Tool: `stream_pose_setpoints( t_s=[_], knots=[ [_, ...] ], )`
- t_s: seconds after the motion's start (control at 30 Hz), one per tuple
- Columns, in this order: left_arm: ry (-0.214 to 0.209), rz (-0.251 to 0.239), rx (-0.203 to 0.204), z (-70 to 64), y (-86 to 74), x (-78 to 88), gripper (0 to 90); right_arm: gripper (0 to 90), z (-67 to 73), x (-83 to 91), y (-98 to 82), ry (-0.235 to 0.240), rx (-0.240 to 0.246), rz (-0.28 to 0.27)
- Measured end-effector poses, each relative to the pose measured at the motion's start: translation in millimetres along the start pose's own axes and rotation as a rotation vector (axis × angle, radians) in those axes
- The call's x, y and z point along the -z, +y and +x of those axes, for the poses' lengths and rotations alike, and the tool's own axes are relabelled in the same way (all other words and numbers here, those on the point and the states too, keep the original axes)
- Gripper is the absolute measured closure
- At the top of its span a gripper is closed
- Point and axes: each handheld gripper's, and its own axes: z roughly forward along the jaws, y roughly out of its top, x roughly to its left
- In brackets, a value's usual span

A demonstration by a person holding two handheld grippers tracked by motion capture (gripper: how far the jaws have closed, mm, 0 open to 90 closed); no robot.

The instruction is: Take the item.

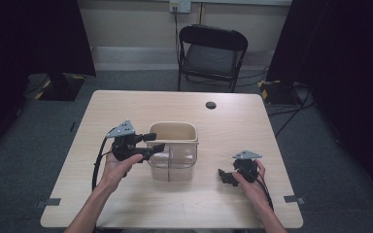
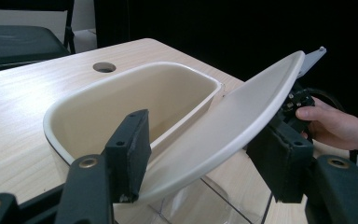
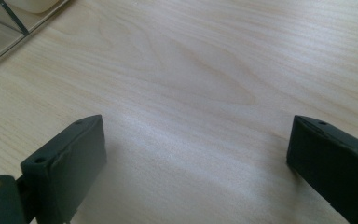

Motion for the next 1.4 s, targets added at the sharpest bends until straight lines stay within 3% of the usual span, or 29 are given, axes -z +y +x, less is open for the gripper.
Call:
stream_pose_setpoints(
  t_s=[1.4],
  knots=[
    [-0.007, 0.006, -0.002, 0.1, 1.1, -0.5, 40.3, 4.0, 0.0, 0.0, 0.0, 0.0, 0.0, 0.0]
  ],
)
